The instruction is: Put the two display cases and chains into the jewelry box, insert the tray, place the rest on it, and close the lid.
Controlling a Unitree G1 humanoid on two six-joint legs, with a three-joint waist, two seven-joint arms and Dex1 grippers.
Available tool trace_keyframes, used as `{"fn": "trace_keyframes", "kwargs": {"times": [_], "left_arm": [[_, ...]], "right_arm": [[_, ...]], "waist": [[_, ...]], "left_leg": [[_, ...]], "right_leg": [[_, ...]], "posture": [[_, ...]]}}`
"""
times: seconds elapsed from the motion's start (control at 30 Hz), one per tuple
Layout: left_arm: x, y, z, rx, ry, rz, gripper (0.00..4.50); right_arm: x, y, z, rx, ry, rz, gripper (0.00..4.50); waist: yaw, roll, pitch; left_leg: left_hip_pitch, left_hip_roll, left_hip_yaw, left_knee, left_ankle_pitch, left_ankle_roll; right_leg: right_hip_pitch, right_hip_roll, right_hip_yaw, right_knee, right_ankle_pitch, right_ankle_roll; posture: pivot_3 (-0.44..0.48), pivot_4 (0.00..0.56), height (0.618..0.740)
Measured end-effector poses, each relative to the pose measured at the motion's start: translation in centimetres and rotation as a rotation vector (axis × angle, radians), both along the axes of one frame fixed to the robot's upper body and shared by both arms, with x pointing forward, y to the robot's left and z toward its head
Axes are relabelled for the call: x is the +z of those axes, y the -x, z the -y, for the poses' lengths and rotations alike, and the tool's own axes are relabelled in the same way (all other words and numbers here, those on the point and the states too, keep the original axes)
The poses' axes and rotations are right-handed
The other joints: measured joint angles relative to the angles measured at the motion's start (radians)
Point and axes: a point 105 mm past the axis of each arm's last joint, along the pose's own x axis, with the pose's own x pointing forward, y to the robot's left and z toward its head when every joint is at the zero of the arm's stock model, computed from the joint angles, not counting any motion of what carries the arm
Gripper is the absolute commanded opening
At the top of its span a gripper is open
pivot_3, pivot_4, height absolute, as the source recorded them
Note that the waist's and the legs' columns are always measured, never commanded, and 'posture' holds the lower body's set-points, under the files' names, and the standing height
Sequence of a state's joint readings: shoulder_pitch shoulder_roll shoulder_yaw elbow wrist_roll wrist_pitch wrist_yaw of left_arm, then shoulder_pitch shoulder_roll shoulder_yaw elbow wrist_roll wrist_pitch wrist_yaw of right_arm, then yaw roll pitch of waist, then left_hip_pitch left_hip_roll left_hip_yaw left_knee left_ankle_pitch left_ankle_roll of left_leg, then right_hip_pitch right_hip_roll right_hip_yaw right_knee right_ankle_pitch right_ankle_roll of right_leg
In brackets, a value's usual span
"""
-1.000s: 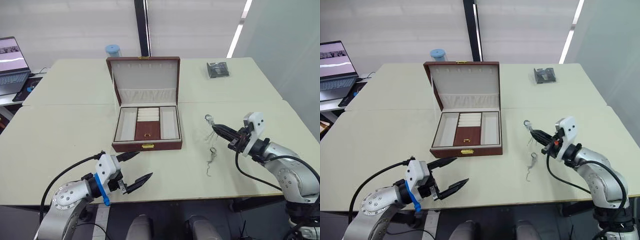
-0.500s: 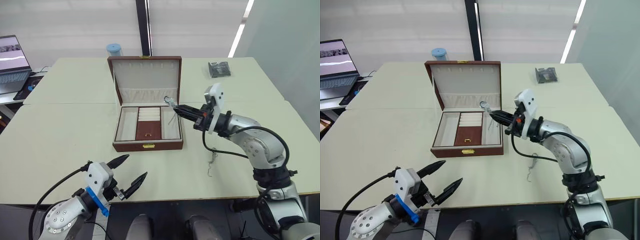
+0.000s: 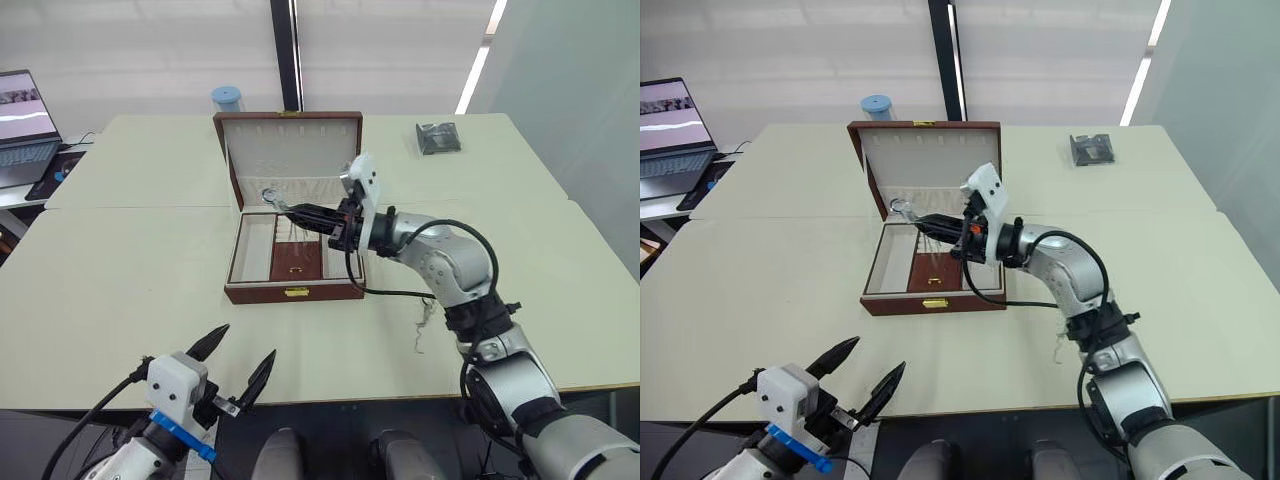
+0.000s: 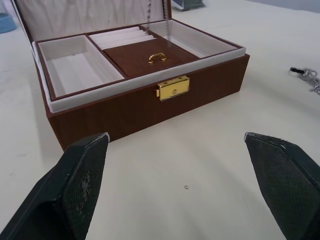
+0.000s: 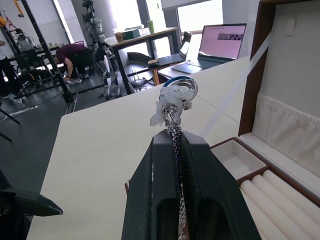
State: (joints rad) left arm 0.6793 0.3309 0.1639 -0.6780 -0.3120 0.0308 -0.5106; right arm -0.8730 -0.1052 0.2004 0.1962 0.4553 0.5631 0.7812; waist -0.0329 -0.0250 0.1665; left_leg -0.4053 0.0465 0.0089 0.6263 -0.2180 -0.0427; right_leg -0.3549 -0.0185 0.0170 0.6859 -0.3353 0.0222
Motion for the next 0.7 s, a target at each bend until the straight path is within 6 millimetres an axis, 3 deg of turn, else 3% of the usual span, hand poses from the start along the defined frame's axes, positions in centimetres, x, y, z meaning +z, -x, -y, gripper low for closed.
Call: {"fn": "trace_keyframes", "kwargs": {"times": [0.27, 0.7], "left_arm": [[0.1, 0.7, -0.4, 0.094, 0.007, 0.008, 4.50], [0.3, 0.9, -0.6, 0.126, -0.002, 0.011, 4.50]], "right_arm": [[-0.4, -0.7, -3.2, 0.035, -0.008, -0.010, 0.03], [-2.5, -1.4, -6.1, 0.048, 0.031, -0.032, 0.03]], "waist": [[0.000, 0.000, 0.000], [-0.001, 0.000, 0.000]], "left_leg": [[-0.003, 0.000, 0.000, 0.000, 0.000, 0.000], [-0.012, 0.000, 0.002, 0.001, 0.000, 0.000]], "right_leg": [[-0.004, 0.000, 0.000, 0.000, 0.000, 0.000], [-0.015, 0.000, 0.001, 0.005, 0.000, -0.001]], "posture": [[0.000, 0.150, 0.740], [0.000, 0.150, 0.740]]}}
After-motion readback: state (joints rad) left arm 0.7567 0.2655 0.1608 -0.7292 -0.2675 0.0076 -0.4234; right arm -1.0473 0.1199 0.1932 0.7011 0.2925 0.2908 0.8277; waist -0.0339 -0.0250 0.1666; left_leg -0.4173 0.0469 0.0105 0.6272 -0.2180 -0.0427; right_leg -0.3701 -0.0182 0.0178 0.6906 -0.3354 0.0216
